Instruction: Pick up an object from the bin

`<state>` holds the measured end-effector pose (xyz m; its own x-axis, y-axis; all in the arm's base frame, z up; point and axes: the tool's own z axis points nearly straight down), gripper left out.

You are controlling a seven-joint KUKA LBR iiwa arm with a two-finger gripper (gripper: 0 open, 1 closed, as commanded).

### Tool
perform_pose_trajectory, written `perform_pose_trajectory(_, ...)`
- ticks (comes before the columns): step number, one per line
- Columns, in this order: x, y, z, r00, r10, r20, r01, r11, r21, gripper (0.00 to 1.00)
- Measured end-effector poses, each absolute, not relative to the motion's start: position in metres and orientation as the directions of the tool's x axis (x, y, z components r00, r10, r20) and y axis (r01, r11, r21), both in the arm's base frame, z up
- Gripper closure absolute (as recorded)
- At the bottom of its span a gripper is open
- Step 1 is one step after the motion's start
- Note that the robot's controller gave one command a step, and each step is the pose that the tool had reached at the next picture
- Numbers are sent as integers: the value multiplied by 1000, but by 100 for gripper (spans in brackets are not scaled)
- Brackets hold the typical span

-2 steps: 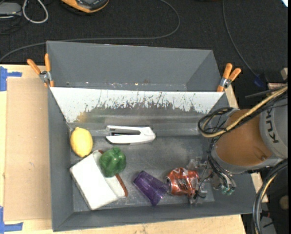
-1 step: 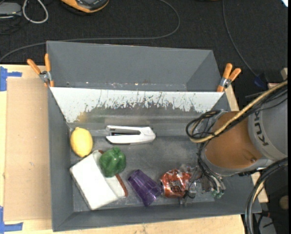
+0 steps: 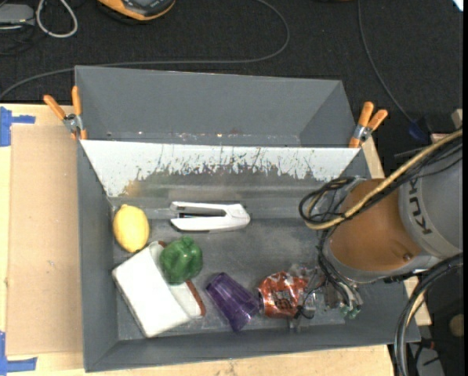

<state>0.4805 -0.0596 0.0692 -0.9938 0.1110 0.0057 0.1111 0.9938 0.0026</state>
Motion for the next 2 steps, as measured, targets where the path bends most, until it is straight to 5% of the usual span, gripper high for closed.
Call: perform_pose_trajectory(2,478,-59,87,-994,108,17,108,994,3,100)
